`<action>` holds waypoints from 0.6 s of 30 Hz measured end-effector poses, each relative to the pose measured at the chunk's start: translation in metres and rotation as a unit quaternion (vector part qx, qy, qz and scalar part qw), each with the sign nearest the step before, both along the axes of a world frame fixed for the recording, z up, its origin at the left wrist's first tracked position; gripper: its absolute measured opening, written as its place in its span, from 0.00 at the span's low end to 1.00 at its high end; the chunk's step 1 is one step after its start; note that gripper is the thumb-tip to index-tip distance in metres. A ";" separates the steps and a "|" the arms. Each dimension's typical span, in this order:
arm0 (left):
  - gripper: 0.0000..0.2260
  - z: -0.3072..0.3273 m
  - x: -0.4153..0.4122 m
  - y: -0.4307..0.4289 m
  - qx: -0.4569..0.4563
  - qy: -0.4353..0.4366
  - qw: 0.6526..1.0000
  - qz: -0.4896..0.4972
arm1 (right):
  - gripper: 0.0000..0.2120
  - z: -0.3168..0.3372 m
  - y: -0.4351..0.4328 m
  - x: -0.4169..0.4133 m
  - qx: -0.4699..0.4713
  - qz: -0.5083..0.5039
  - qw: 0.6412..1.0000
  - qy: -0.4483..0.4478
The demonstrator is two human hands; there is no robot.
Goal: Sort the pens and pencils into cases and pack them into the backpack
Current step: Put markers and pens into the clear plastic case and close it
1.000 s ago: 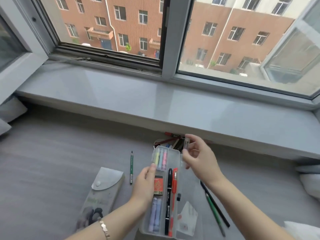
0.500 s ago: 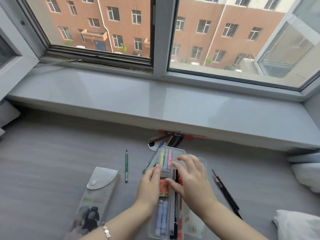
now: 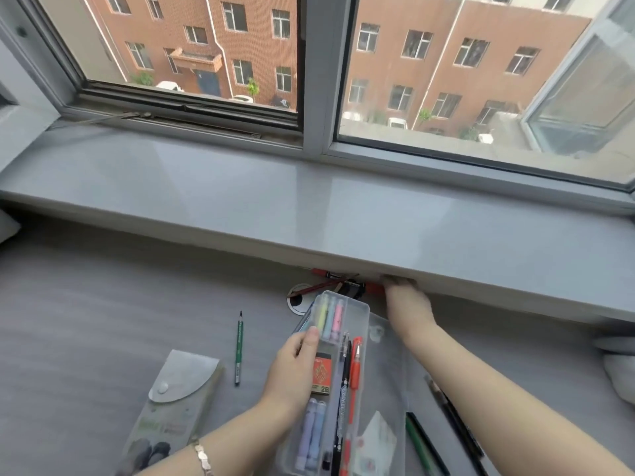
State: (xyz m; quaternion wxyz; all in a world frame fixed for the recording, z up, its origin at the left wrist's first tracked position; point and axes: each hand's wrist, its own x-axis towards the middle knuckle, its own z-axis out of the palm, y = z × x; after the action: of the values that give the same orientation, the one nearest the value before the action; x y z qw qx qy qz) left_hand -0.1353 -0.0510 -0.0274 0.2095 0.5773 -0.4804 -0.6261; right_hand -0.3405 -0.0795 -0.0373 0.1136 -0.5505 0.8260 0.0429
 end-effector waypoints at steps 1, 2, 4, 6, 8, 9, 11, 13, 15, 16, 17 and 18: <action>0.14 -0.001 0.001 -0.001 -0.001 0.000 1.000 0.000 | 0.22 -0.002 -0.001 0.000 0.005 -0.007 1.000 0.002; 0.14 -0.002 0.002 -0.001 -0.003 0.001 1.000 0.002 | 0.20 -0.004 -0.001 -0.002 0.011 -0.019 1.000 0.005; 0.14 -0.002 0.003 -0.001 -0.006 0.004 1.000 0.009 | 0.15 -0.003 0.002 -0.008 0.031 -0.043 0.998 0.015; 0.15 0.001 0.006 0.003 -0.002 0.008 1.000 0.014 | 0.10 0.003 0.011 -0.013 0.051 -0.042 0.998 0.022; 0.15 0.005 0.009 0.008 0.000 0.010 1.000 0.022 | 0.08 0.013 0.025 -0.014 0.039 -0.035 0.999 0.009; 0.15 0.007 0.011 0.011 -0.003 0.007 1.000 0.027 | 0.09 0.018 0.034 -0.012 0.013 -0.039 0.999 -0.007; 0.15 0.010 0.015 0.018 -0.001 0.007 0.999 0.038 | 0.10 0.033 0.054 -0.003 -0.088 -0.058 0.991 -0.079; 0.13 0.012 0.018 0.027 0.008 0.016 0.998 0.053 | 0.09 0.055 0.077 0.020 -0.204 -0.085 0.951 -0.214; 0.12 0.016 0.018 0.034 0.021 0.026 0.998 0.062 | 0.08 0.080 0.101 0.051 -0.266 -0.103 0.879 -0.383; 0.12 0.016 0.018 0.035 0.028 0.035 0.997 0.067 | 0.08 0.089 0.108 0.066 -0.263 -0.098 0.843 -0.458; 0.12 0.018 0.018 0.041 0.035 0.042 0.996 0.069 | 0.09 0.095 0.122 0.083 -0.250 -0.089 0.821 -0.505; 0.12 0.020 0.019 0.045 0.046 0.050 0.995 0.069 | 0.09 0.097 0.132 0.098 -0.233 -0.070 0.818 -0.521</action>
State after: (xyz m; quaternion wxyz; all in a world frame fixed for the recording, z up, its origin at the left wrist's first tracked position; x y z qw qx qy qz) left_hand -0.1165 -0.0062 -0.0072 0.2497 0.5858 -0.3989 -0.6598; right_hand -0.2422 0.0522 0.0594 0.3982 -0.4416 0.6649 -0.4519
